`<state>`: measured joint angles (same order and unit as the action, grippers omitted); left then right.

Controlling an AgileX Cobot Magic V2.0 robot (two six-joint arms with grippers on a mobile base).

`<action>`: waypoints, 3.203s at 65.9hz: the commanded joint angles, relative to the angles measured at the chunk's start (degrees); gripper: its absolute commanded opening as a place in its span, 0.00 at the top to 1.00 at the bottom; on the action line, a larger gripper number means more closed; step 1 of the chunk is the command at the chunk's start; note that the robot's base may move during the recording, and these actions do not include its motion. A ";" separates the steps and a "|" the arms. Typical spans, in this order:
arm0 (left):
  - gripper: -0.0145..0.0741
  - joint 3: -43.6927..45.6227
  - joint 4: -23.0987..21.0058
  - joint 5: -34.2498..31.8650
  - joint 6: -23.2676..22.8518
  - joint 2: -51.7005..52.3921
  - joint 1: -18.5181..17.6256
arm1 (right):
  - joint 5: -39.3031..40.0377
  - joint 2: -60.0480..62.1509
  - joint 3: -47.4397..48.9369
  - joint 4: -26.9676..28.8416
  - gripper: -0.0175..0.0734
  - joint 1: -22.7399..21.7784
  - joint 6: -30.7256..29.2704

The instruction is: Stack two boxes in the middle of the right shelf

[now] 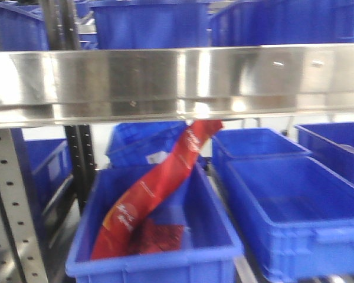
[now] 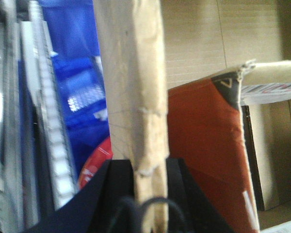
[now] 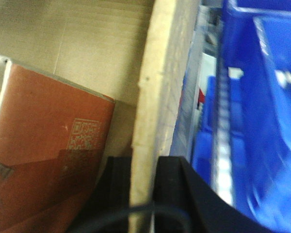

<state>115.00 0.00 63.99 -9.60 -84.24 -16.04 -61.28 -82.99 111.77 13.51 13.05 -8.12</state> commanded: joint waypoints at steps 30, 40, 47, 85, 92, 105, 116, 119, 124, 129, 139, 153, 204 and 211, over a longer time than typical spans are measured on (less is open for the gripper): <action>0.96 0.59 0.69 -2.51 0.17 0.96 0.39 | 2.98 0.83 0.72 -1.41 0.98 -0.33 -0.58; 0.96 0.59 0.67 -2.62 0.17 0.96 0.39 | 2.98 0.83 0.72 -1.41 0.98 -0.33 -0.58; 0.96 0.59 0.67 -2.62 0.17 0.96 0.39 | 2.98 0.83 0.72 -1.41 0.98 -0.33 -0.58; 0.96 0.59 0.67 -2.62 0.17 0.96 0.39 | 2.98 0.83 0.72 -1.41 0.98 -0.33 -0.58; 0.96 0.59 0.67 -2.62 0.17 0.96 0.39 | 2.98 0.83 0.72 -1.41 0.98 -0.33 -0.58; 0.96 0.59 0.67 -2.62 0.17 0.96 0.39 | 2.98 0.83 0.72 -1.41 0.98 -0.33 -0.58; 0.96 0.59 0.67 -2.62 0.17 0.96 0.39 | 2.98 0.83 0.72 -1.41 0.98 -0.33 -0.58; 0.96 0.59 0.67 -2.62 0.17 0.96 0.39 | 2.98 0.83 0.72 -1.41 0.98 -0.33 -0.58; 0.96 0.59 0.67 -2.62 0.17 0.96 0.39 | 2.98 0.83 0.72 -1.41 0.98 -0.33 -0.58; 0.96 0.59 0.67 -2.62 0.17 0.96 0.39 | 2.98 0.83 0.72 -1.41 0.98 -0.33 -0.58; 0.96 0.59 0.67 -2.62 0.17 0.96 0.39 | 2.98 0.83 0.72 -1.41 0.98 -0.33 -0.58; 0.96 0.59 0.41 -3.04 0.17 0.96 0.39 | 3.09 0.83 0.72 -1.39 0.98 -0.33 -0.58; 0.96 0.47 0.33 5.97 0.57 -14.20 0.39 | -5.65 -13.82 0.72 -1.39 0.89 -0.33 -0.58; 0.90 0.47 0.58 5.97 0.57 -14.35 0.39 | -5.65 -14.03 0.72 -1.39 0.68 -0.33 -0.58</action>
<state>114.89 0.65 71.23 -9.60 -98.89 -16.04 -68.59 -97.50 112.00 12.37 13.05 -8.01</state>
